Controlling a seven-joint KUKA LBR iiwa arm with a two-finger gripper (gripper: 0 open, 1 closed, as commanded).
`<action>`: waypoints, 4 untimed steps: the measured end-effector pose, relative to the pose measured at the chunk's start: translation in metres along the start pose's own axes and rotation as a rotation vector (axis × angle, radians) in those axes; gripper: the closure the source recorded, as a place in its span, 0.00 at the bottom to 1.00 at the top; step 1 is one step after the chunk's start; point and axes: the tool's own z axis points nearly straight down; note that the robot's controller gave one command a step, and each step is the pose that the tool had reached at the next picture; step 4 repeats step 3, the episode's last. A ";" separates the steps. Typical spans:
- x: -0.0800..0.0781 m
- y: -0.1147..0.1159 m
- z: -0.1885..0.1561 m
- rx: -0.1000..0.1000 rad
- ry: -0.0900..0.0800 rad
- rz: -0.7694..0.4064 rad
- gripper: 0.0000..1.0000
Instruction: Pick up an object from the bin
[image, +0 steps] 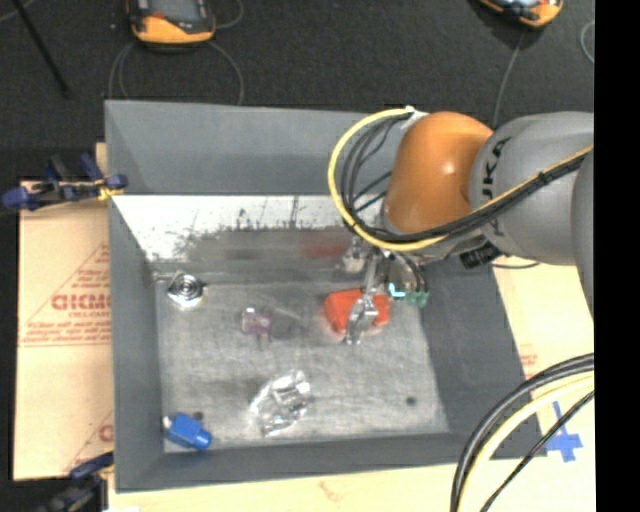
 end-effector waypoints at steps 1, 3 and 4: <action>-0.020 -0.010 0.075 0.000 -0.013 -0.105 0.00; -0.031 0.000 -0.087 0.003 -0.016 -0.371 1.00; -0.031 0.000 -0.087 0.003 -0.016 -0.371 1.00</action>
Offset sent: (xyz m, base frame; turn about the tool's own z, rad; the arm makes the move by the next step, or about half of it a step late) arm 0.0157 -0.0091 -0.0778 -0.1067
